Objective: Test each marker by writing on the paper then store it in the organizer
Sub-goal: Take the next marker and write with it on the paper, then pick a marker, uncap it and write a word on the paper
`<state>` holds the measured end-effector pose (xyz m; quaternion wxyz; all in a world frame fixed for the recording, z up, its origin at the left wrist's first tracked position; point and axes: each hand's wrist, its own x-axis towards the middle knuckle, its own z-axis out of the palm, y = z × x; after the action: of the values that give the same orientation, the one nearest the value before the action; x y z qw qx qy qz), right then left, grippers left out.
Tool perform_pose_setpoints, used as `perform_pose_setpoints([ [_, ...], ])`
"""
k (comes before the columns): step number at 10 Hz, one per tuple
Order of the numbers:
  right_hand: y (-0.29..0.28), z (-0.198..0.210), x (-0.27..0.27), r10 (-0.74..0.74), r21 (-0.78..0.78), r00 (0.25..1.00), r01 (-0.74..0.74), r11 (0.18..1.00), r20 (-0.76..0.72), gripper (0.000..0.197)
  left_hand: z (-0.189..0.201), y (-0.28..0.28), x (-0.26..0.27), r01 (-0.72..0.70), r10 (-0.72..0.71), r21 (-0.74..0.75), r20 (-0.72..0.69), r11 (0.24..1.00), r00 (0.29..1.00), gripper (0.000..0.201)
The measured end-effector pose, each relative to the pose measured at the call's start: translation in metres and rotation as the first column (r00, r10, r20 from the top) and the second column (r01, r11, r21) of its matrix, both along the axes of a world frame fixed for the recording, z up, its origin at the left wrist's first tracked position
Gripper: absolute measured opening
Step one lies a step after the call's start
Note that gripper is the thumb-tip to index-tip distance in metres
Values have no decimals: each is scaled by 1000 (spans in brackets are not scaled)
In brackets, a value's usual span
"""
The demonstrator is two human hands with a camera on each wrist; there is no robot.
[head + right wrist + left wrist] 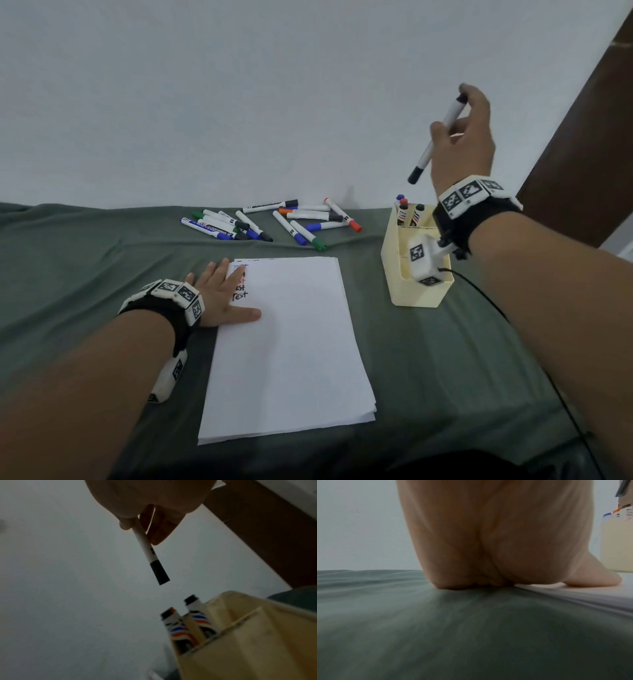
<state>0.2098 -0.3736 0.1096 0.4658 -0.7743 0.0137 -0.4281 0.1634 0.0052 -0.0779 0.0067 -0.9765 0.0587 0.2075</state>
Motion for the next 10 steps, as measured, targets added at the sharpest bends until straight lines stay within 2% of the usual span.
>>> perform_pose_setpoints([
  [1, -13, -12, -2, -59, -83, 997, 55, 995, -51, 42, 1, 0, -1, -1, 1, -6, 3, 1000, 1000, 116],
  [2, -19, -36, -3, -94, -151, 971, 61, 987, -221, 31, 1, -1, 0, -3, 3, -9, -1, 1000, 1000, 118],
  [3, -20, -58, -2, -112, -253, 898, 1, 968, -426, 27, 1, 0, 0, -5, 5, -13, -5, 1000, 1000, 119],
  [4, -17, -68, -2, -119, -280, 854, -33, 959, -507, 31, 1, 1, 1, 0, 0, -14, -4, 1000, 1000, 120],
  [5, -10, -70, -3, -170, -344, 819, -35, 938, -549, 38, 1, 1, 1, -2, 2, -10, -8, 1000, 1000, 120],
  [6, 0, -68, -4, -263, -511, 848, -11, 860, -460, 44, 1, 1, 2, 0, 0, -9, -10, 1000, 1000, 121],
  [7, 26, -67, -12, -177, -655, 940, -61, 753, -292, 47, 1, 1, 2, -1, 1, -12, -13, 1000, 1000, 121],
  [8, 68, -73, -20, 46, -679, 932, -295, 672, -360, 53, 1, 1, 2, 0, 0, -12, -21, 1000, 1000, 122],
  [9, 105, -86, -23, 114, -570, 738, -601, 560, -665, 56, 1, 1, 1, 0, 0, -14, -15, 1000, 1000, 121],
  [10, 118, -112, -23, -58, -510, 541, -745, 430, -839, 76, 1, 1, 0, 0, 0, -17, -12, 1000, 1000, 120],
])
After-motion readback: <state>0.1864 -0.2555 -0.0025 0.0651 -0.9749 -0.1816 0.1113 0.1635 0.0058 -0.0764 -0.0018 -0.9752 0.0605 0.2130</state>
